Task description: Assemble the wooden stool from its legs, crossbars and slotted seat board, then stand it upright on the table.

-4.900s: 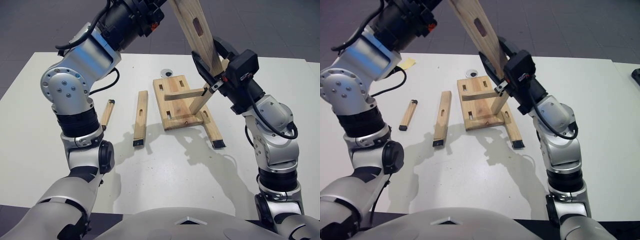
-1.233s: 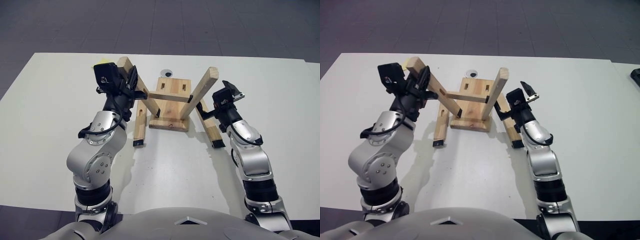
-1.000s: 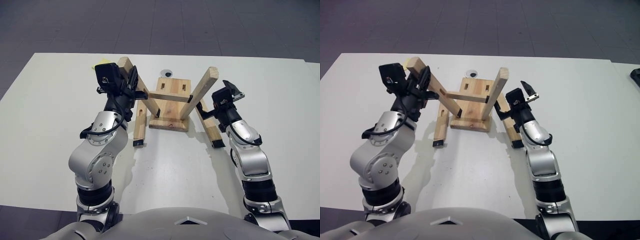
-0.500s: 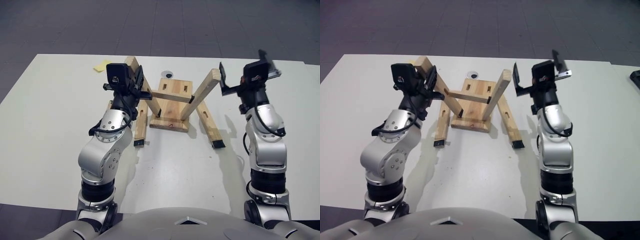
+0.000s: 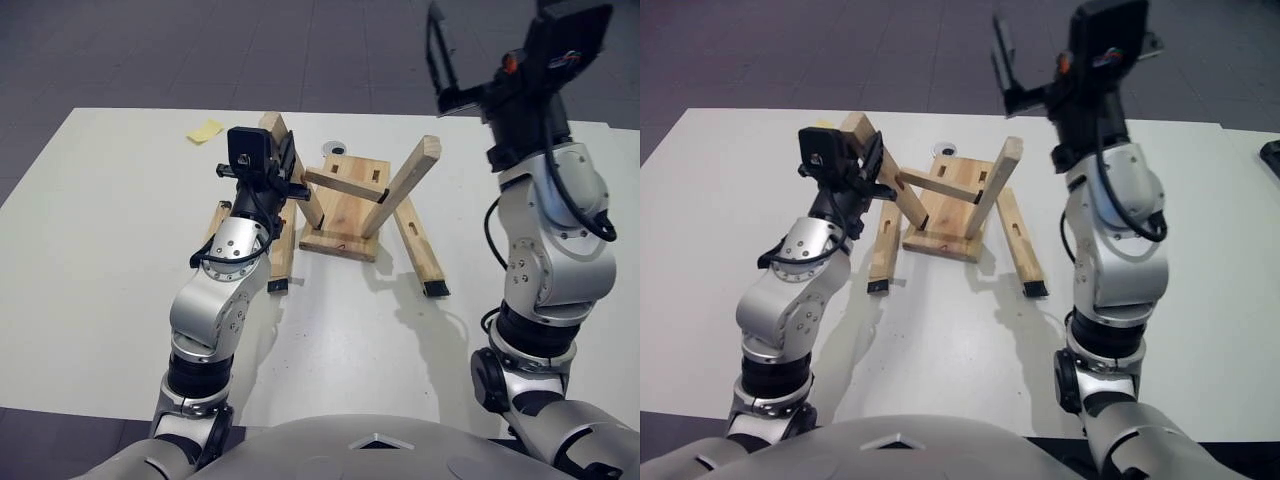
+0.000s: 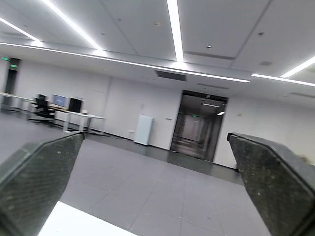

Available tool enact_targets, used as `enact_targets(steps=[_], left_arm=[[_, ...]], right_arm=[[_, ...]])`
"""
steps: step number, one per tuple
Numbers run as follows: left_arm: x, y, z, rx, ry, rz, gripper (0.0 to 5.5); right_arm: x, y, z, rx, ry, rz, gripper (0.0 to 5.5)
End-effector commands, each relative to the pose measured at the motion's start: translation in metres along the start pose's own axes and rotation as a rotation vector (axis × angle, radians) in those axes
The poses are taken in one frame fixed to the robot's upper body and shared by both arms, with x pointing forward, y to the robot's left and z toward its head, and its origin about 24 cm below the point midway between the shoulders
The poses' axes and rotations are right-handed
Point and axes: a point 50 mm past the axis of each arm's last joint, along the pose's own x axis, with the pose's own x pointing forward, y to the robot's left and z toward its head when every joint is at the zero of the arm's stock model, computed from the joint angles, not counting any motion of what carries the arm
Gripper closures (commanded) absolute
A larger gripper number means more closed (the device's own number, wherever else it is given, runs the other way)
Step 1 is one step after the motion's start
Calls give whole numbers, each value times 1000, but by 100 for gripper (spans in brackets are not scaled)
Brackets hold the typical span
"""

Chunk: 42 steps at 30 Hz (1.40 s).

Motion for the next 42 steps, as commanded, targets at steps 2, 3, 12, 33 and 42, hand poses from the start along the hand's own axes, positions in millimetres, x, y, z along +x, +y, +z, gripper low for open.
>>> enact_targets(steps=[2,3,12,33,42], left_arm=[[-11,22,-84,59,478,135,440],[-11,21,-84,54,479,137,440],[-10,14,-83,30,469,129,440],[-4,3,-85,84,451,58,441],[-1,-10,-88,222,445,-77,438]], right_arm=[[16,34,-5,-15,78,74,70],[15,40,-12,-31,117,98,88],[12,68,-44,-224,297,188,225],[-16,92,-102,-116,839,453,550],[-21,94,-106,-99,875,513,550]])
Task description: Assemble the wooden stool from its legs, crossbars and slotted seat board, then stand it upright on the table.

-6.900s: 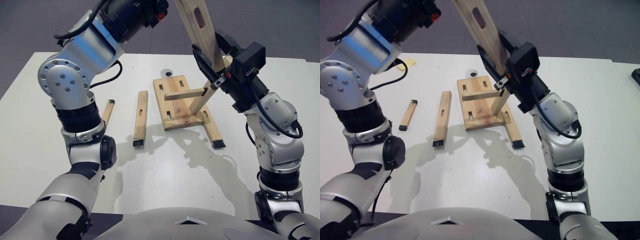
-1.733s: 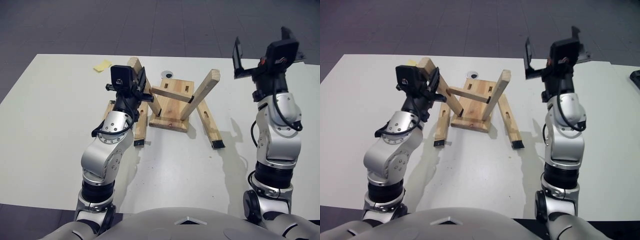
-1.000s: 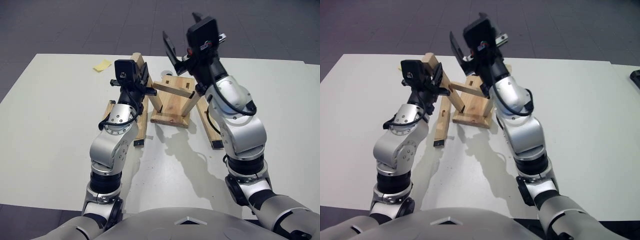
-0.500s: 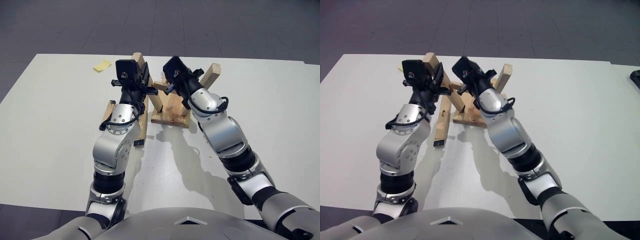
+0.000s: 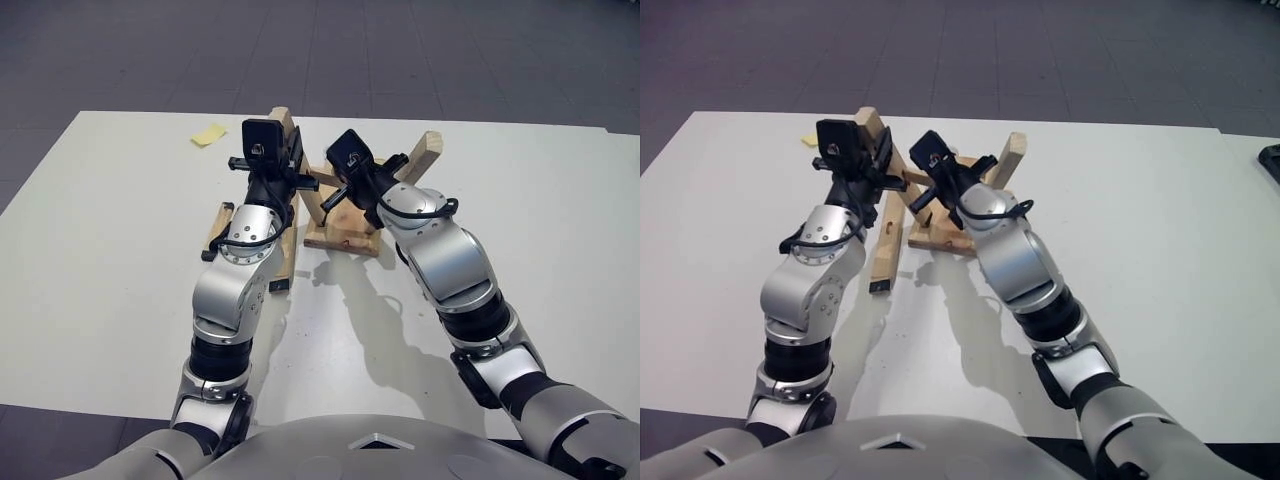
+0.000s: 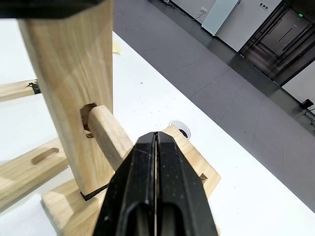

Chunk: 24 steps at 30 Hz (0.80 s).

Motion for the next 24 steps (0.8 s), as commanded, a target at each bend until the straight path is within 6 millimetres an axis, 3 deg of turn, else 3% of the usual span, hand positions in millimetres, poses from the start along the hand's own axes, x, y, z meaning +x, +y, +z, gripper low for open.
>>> enact_targets(steps=[1,5,9,13,18,21,24], left_arm=[[-13,-5,-81,200,412,-101,435],[-14,-10,-82,215,410,-135,432],[-18,-7,-87,182,441,-105,432],[-20,2,-87,135,448,-45,432],[-19,4,-89,113,458,-18,432],[-18,5,-90,98,462,-2,432],[-18,6,-89,77,463,10,432]], right_arm=[[5,19,-23,46,129,151,550],[4,22,-27,40,145,187,550],[2,8,-11,-6,12,91,550],[-3,-24,16,-47,-158,-119,550],[-17,-53,57,83,-390,-313,550],[-9,-44,59,184,-369,-226,550],[10,-17,28,365,-136,-56,550]])
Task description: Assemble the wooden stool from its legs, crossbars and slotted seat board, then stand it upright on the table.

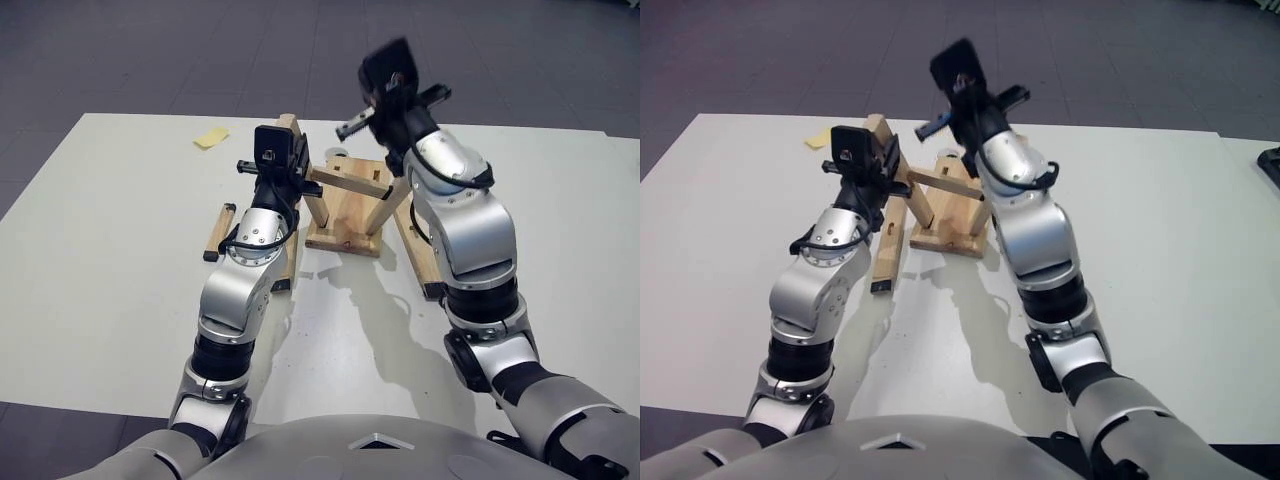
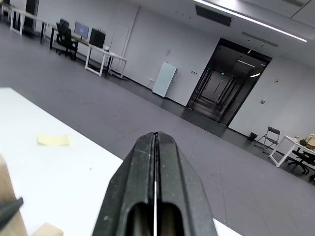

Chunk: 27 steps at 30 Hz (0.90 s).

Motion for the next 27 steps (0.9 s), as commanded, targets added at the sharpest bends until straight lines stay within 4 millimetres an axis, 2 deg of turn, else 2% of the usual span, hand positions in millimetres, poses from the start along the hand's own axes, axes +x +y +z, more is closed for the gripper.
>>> enact_targets(steps=[1,4,7,12,15,18,20,22,24,27], left_arm=[[-17,8,-83,49,445,7,432],[-18,10,-81,25,443,13,432],[-19,12,-80,-9,442,13,432],[-18,13,-79,-50,436,9,433],[-18,12,-80,-68,445,7,437],[-20,12,-83,-82,460,6,439],[-20,13,-84,-80,467,4,441],[-19,15,-84,-69,470,4,441],[-19,17,-84,-68,468,14,441],[-17,18,-79,-90,450,28,441]], right_arm=[[-2,35,-55,259,402,171,550],[-17,52,-76,421,626,264,550],[-20,56,-77,491,685,302,550],[-5,30,-35,319,340,208,550],[-1,18,-18,345,209,149,550],[-1,14,-14,392,197,143,550],[-3,8,-5,303,156,145,550],[-7,-4,12,180,69,143,550],[-8,-11,22,171,48,168,550],[-10,-1,9,243,133,239,550]])
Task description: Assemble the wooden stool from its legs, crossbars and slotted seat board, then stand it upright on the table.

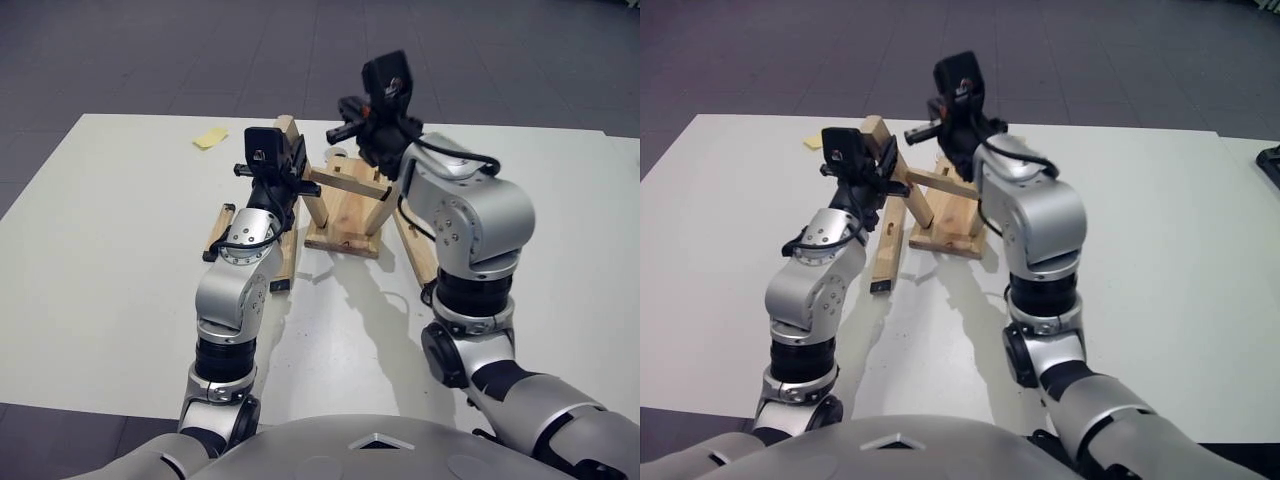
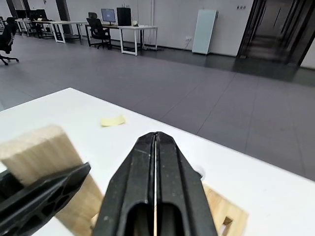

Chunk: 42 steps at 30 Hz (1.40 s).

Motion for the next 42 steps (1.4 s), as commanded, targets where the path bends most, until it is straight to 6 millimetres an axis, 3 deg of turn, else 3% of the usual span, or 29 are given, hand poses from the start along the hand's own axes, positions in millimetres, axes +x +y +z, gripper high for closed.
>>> enact_targets(steps=[1,7,11,17,20,25,33,35,38,42], left_arm=[[-16,18,-74,-8,429,85,441],[-12,9,-58,-141,376,34,446],[-12,3,-50,-183,357,-22,448],[-12,-3,-44,-154,348,-59,448],[-12,-8,-38,-60,331,-89,448],[-10,-24,-26,77,271,-183,447],[-4,-25,-21,60,264,-165,445],[-3,-27,-16,48,254,-168,445],[-3,-27,-15,28,252,-161,445],[-4,-26,-18,57,265,-148,445]], right_arm=[[-1,15,-8,37,69,112,550],[7,52,-98,169,512,171,550],[11,56,-124,151,623,141,550],[8,55,-134,205,692,139,550],[7,52,-139,249,729,100,550],[-1,43,-160,454,872,38,550],[1,61,-166,794,957,112,550],[-2,66,-165,764,950,133,550],[-3,64,-147,557,876,155,550],[-1,61,-133,438,821,155,550]])
